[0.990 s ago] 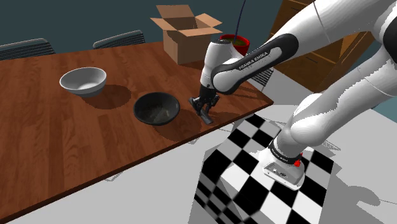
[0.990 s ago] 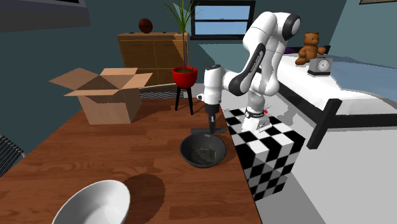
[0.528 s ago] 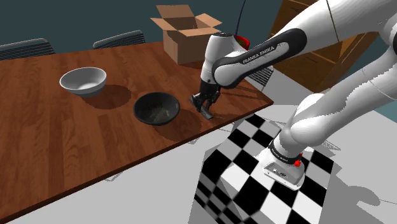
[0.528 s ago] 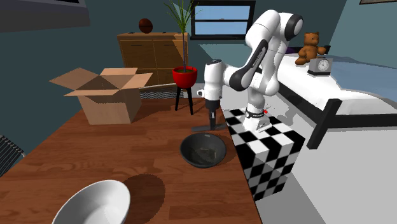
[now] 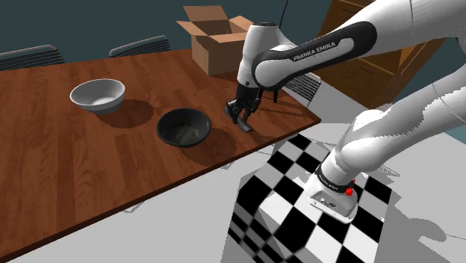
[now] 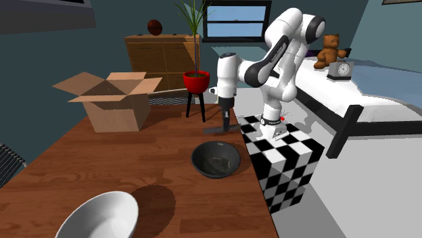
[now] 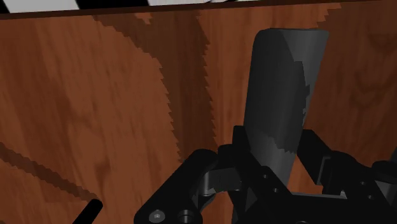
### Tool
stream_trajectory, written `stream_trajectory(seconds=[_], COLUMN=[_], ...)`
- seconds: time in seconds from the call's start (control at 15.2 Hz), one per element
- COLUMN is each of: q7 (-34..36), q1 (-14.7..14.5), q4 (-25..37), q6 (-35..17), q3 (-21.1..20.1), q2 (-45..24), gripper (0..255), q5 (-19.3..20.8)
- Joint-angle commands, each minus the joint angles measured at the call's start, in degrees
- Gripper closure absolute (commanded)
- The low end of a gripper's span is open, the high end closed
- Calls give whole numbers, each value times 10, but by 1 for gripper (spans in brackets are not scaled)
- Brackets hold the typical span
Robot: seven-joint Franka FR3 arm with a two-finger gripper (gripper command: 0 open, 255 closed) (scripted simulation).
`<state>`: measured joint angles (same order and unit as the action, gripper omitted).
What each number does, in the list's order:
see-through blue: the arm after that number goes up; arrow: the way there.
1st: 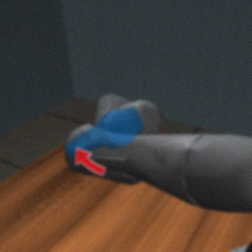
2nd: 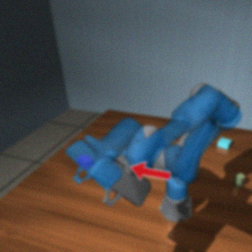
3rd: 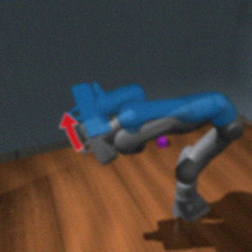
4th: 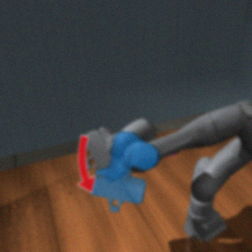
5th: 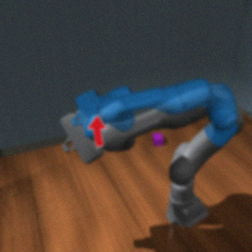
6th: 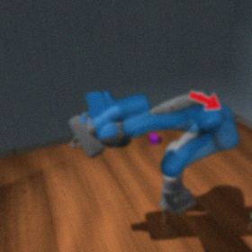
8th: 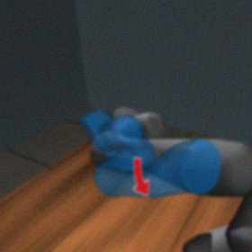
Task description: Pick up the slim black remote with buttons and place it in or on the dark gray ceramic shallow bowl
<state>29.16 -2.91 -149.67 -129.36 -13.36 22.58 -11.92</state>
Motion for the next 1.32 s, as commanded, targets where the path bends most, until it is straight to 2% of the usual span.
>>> stream_trajectory(seconds=[0.0, 0.99, 1.25], q7=[1, 9, 58], q1=[0, 3, -6], q4=[9, 84, 142], q6=[19, 140, 122], q3=[2, 13, -26], q2=[10, 56, -15], gripper=[255, 255, 255], q5=[1, 10, 11])
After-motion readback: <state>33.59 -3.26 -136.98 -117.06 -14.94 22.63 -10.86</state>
